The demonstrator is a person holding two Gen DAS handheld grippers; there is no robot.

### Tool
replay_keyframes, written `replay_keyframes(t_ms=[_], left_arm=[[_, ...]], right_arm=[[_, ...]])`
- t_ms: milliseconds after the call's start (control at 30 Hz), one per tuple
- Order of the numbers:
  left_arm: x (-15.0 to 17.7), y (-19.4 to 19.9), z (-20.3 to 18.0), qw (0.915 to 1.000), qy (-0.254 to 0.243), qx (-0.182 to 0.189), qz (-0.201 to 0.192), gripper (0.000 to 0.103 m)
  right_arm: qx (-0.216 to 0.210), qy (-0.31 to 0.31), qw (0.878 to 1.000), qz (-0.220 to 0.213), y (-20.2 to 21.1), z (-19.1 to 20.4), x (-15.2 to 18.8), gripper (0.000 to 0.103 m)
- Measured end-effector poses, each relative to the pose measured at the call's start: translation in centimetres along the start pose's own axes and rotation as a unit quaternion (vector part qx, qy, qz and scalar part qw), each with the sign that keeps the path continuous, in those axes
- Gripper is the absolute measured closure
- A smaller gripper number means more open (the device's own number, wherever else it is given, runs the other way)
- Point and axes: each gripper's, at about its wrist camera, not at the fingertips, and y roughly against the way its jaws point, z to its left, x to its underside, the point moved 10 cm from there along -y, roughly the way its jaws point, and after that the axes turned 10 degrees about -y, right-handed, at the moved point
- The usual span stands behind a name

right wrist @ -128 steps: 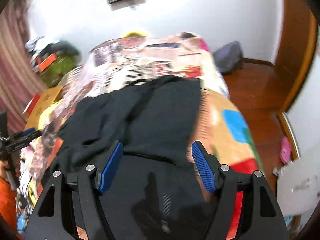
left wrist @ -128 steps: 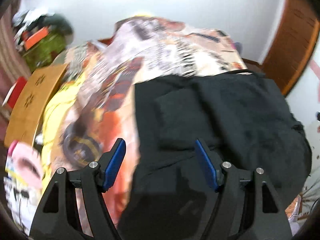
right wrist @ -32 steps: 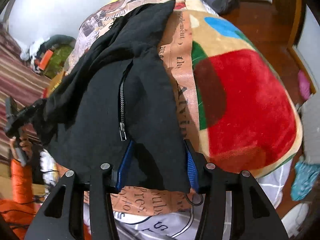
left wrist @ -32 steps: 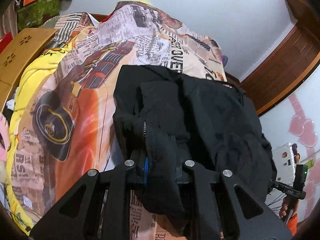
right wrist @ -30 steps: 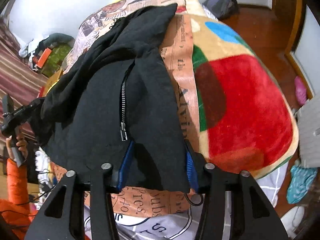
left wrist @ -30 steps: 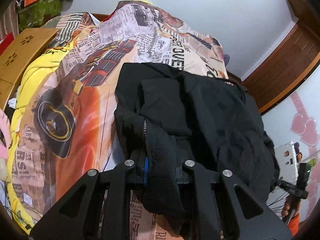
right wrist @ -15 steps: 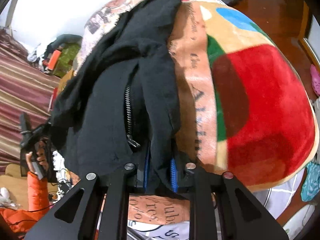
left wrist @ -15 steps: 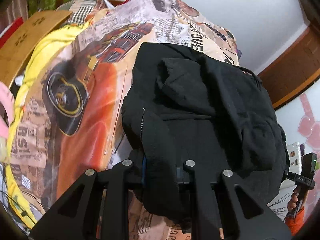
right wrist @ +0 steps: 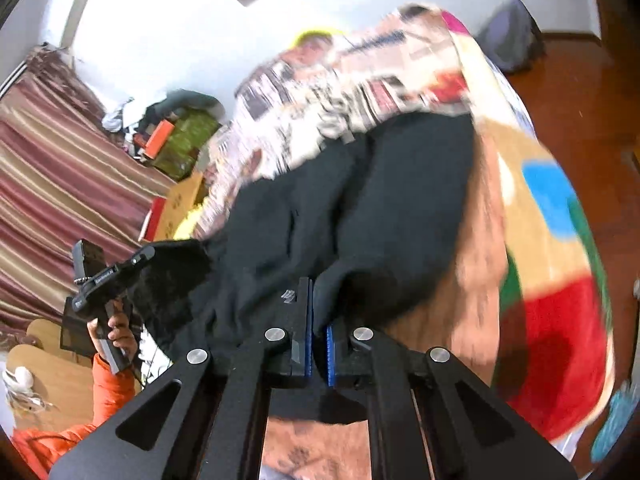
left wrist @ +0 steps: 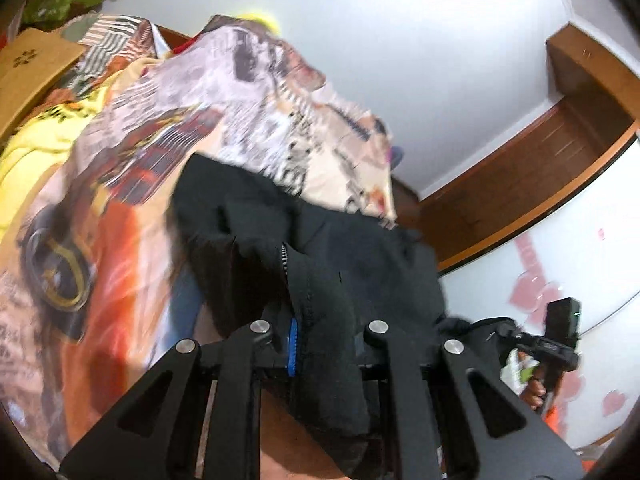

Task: Fold large clothes

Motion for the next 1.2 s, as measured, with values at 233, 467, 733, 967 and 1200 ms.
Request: replay_keyframes(t_ms=[233,467,733,967,1200], left_arm=[[-5.6,-3.1,2.8,0.9991,0.021,-0.025,-0.025,0.088],[-8.2,-7.6,11.0,0.9933,0.07,-0.086,-0.033,0.088],[-5.2,-14.2,18.6,0.9822,0.059,-0.169,0.057,0.088],[-5.4,-12.9,16.8,0.972,-0.031,-0.215,0.089,0.085],[-5.5,-9.3,15.1,0.9737,-0.04,-0.199,0.103,0.07]], right_arm=[[0.004,0.003,1.0,-0.019,-3.3,0.3,-6.6,0.1],[0.038,-0.02,0.998,-0.04,-6.4,-3.8,-12.5,0.1],[0.077,-0.083,0.994,-0.011,-11.7,-11.5,-15.1,0.1],[0.109,-0.016,0.994,-0.006,-10.7,-10.2,-14.3,0.096],[0.171,0.033,0.985,-0.009,-7.6,-9.2,-12.9,0.079]])
